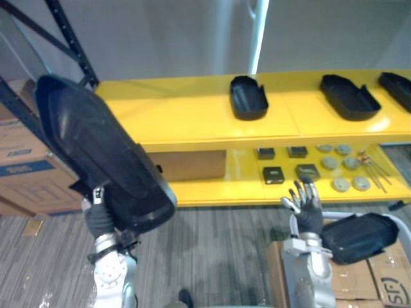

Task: Walk over and take plastic housings, then place them on the shelf

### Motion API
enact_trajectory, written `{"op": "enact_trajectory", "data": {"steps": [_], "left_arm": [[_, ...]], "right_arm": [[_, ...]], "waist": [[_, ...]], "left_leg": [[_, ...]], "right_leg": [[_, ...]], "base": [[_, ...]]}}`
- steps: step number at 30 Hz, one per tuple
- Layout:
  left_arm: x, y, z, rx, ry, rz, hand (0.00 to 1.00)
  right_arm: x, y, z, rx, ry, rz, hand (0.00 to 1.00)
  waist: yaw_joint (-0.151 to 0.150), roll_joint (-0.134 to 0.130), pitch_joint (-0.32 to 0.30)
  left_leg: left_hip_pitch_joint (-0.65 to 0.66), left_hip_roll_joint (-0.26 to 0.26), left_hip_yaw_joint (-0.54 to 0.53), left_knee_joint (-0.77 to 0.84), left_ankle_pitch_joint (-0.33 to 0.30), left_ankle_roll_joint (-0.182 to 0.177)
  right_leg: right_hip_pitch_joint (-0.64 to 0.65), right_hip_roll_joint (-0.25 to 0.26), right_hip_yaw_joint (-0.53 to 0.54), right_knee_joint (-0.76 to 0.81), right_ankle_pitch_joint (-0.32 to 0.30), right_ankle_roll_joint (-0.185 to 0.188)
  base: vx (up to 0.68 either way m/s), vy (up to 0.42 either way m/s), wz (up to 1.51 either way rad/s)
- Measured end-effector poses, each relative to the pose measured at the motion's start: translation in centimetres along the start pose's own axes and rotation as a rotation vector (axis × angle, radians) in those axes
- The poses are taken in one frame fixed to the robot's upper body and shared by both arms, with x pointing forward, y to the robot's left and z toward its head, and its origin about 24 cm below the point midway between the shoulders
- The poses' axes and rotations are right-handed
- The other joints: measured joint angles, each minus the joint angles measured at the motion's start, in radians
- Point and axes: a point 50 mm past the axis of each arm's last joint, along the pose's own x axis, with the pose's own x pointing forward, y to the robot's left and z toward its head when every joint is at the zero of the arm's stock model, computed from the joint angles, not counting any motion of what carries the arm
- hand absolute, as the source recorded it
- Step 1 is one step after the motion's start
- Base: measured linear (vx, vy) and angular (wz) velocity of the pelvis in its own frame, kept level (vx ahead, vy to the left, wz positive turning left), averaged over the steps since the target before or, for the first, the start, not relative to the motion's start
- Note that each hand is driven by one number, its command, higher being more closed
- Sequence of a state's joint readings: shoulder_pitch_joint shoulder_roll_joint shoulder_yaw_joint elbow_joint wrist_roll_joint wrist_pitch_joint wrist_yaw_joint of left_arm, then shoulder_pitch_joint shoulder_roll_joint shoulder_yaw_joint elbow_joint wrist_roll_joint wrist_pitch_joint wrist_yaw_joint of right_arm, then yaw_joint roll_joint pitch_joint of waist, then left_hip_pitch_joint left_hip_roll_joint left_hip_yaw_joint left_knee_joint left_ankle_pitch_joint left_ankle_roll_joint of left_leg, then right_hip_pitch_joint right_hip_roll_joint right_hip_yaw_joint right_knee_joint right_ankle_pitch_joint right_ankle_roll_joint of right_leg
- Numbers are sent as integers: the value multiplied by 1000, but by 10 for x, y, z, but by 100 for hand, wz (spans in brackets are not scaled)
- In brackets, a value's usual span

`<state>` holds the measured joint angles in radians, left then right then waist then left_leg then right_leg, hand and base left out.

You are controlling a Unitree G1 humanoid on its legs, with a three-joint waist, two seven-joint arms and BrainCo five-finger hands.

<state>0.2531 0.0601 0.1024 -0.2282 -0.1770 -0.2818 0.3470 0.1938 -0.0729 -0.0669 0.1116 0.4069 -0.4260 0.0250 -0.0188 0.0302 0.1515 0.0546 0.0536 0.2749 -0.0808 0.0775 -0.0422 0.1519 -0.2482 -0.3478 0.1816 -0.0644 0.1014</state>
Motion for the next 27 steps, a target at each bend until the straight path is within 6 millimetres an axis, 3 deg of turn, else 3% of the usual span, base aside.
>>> {"op": "enact_trajectory", "data": {"steps": [3, 7, 15, 18, 20, 22, 23, 24, 26, 27], "left_arm": [[0, 1, 0, 3, 1, 3, 100], [-1, -3, 0, 71, -22, -16, 100], [-3, -9, 2, 162, -50, -35, 100], [-1, -12, 9, 152, -69, -67, 100], [2, -17, 16, 139, -97, -106, 100], [6, -20, 19, 140, -114, -154, 100], [7, -19, 19, 138, -113, -163, 100], [9, -19, 19, 129, -108, -179, 100], [14, -17, 22, 129, -120, -203, 100], [19, -11, 28, 155, -146, -203, 100]], "right_arm": [[1, 2, 4, 8, -11, 16, 0], [-2, 0, 3, 11, -3, -4, 0], [-11, -4, -3, 29, 21, -52, 0], [-14, -10, -2, 43, 18, -101, 0], [-15, -17, 2, 29, 6, -127, 0], [-19, -19, 1, 30, 25, -149, 0], [-20, -18, 0, 34, 28, -149, 0], [-23, -17, -2, 43, 36, -158, 0], [-24, -17, -3, 61, 32, -175, 0], [-25, -11, -4, 96, 25, -186, 0]], "waist": [[0, 12, 6], [-2, 9, 8], [-20, -13, 21], [-24, -32, 33], [-30, -34, 36], [-45, -32, 41], [-47, -24, 50], [-52, -26, 54], [-48, -72, 71], [-47, -182, 74]], "left_leg": [[-6, 1, 11, 0, 12, -9], [-6, 9, 15, 0, 17, -17], [-4, 9, 38, 0, 33, -31], [-3, -1, 33, 1, 26, -28], [-5, -6, 14, 1, 19, -21], [12, 11, -23, 1, 10, -8], [18, 28, -28, 1, 5, -2], [12, 47, -55, 1, 2, 2], [14, 34, -72, -6, -40, 4], [-31, -46, -40, 191, -99, 59]], "right_leg": [[-8, 5, 30, -17, -1, -1], [-3, 18, 60, -40, -8, -11], [-11, 18, 129, -51, -74, 2], [-19, 4, 124, -21, -89, -18], [-64, -6, 130, 86, -85, -22], [-161, 10, 198, 302, -35, -100], [-183, 22, 218, 337, -43, -115], [-190, 66, 244, 304, -101, -91], [-209, 103, 241, 176, -119, -78], [-232, 40, 263, 103, -110, -52]], "base": [[-10, -12, -12], [-15, -26, -7], [-37, -25, -10], [-13, 3, 2], [-2, 60, 20], [-11, 70, 26], [-17, -11, 23], [-32, -50, 32], [-8, -30, 20], [92, 6, 23]]}}
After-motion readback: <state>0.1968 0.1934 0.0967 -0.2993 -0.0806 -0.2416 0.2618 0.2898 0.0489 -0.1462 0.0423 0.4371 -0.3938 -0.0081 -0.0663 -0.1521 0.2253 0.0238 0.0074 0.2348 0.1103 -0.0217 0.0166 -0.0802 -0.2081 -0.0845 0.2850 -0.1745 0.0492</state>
